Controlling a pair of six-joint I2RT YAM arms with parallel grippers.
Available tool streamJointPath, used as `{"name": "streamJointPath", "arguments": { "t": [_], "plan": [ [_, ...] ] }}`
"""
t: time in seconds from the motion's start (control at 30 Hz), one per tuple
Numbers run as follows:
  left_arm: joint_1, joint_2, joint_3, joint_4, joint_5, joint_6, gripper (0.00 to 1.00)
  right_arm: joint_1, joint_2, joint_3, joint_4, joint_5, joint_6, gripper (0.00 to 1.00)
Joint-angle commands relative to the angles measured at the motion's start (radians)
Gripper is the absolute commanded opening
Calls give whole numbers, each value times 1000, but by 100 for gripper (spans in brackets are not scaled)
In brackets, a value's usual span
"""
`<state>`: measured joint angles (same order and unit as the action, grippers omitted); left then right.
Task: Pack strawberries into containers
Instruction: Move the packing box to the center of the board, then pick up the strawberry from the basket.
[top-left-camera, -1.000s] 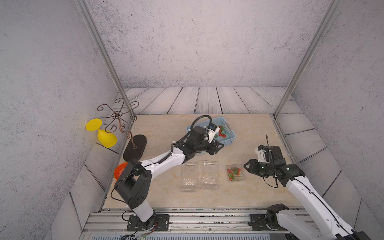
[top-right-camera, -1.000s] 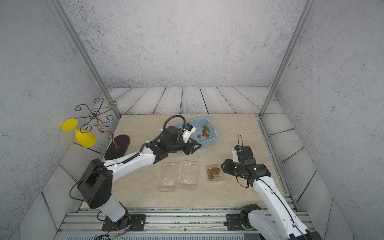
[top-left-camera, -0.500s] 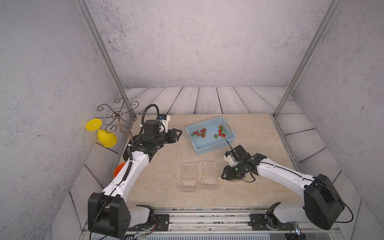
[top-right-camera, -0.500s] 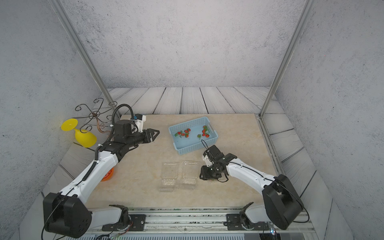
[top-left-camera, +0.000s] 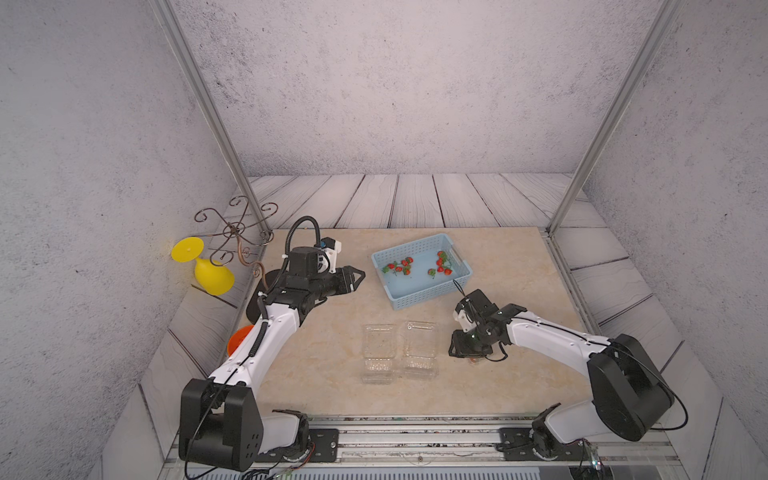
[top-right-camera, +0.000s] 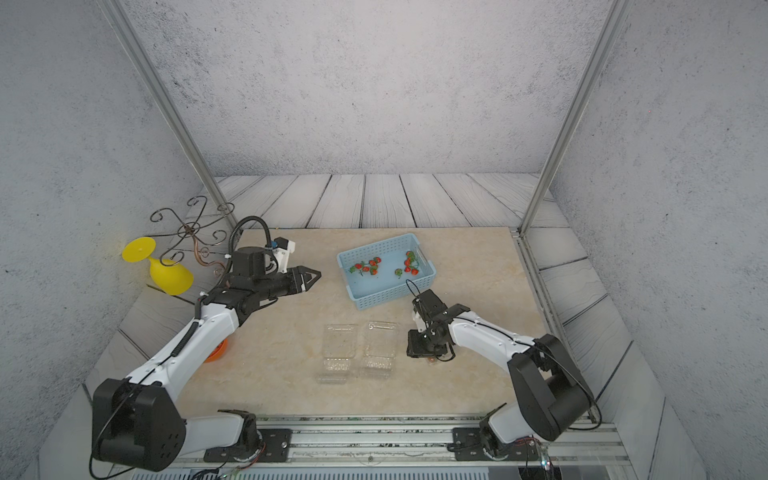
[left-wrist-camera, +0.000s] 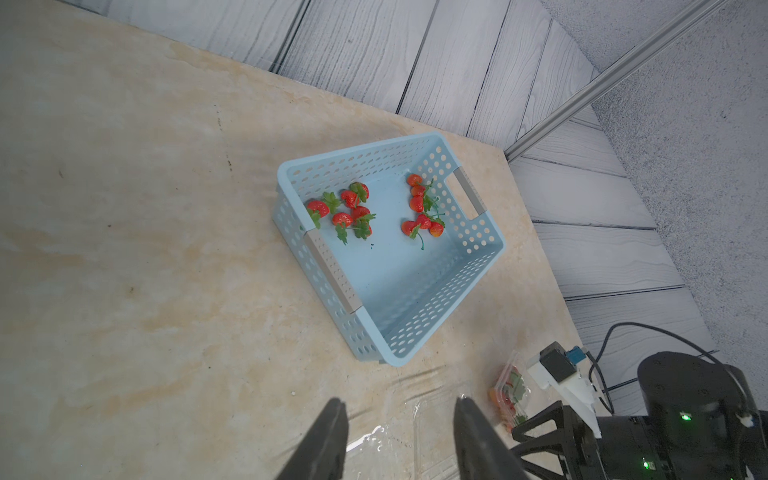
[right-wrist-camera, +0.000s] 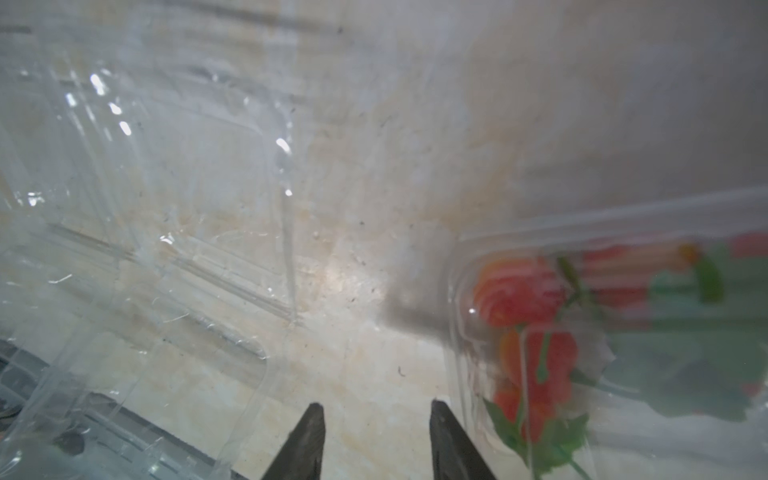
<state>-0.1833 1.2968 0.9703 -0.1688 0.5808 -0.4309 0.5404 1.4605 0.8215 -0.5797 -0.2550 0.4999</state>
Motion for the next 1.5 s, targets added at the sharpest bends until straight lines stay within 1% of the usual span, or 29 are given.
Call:
{"name": "streamJointPath", "arguments": {
  "t": [0.0, 0.2, 0.27, 0.33, 0.47, 0.57, 0.63, 0.73, 0.87, 0.93, 1.03, 1.13, 1.23, 1.33, 1.47],
  "plan": [
    [5, -13, -10, 27, 25, -5, 46, -71, -19, -20, -43, 61, -13, 44],
    [4, -13, -10, 22, 28, 4, 46, -241, -18, -16, -53, 90, -62, 44],
    [0, -12, 3, -23, -18, 39, 45, -273, -38, -6, -58, 114, -82, 44],
    [-16, -13, 23, -83, -64, 94, 45, -275, -61, 32, -77, 117, -109, 44],
    [-67, -14, 52, -147, -131, 172, 45, -270, -79, 129, -97, -3, -160, 44],
    [-99, -22, 60, -176, -175, 222, 46, -260, -64, 221, -126, -14, -196, 45],
    [-120, -21, 70, -198, -202, 258, 46, -254, -24, 298, -134, -18, -220, 45],
    [-138, -13, 73, -202, -202, 281, 46, -235, 101, 455, -141, -22, -255, 45],
    [-165, -5, 70, -202, -202, 303, 46, -179, 332, 694, -159, -19, -303, 46],
    [-179, 3, 68, -202, -202, 310, 46, -161, 461, 810, -159, -26, -306, 47],
    [-192, 15, 66, -195, -197, 311, 46, -135, 647, 1011, -192, -2, -309, 48],
    [-198, 18, 61, -194, -196, 314, 46, -122, 798, 1194, -212, 13, -305, 49],
    [-199, 19, 59, -195, -205, 320, 46, -119, 928, 1372, -249, -9, -290, 49],
    [-199, 25, 59, -193, -204, 320, 46, -104, 1027, 1494, -273, -33, -282, 49],
    [-199, 32, 59, -190, -197, 319, 46, -88, 1117, 1582, -269, -31, -275, 49]
  ]
}}
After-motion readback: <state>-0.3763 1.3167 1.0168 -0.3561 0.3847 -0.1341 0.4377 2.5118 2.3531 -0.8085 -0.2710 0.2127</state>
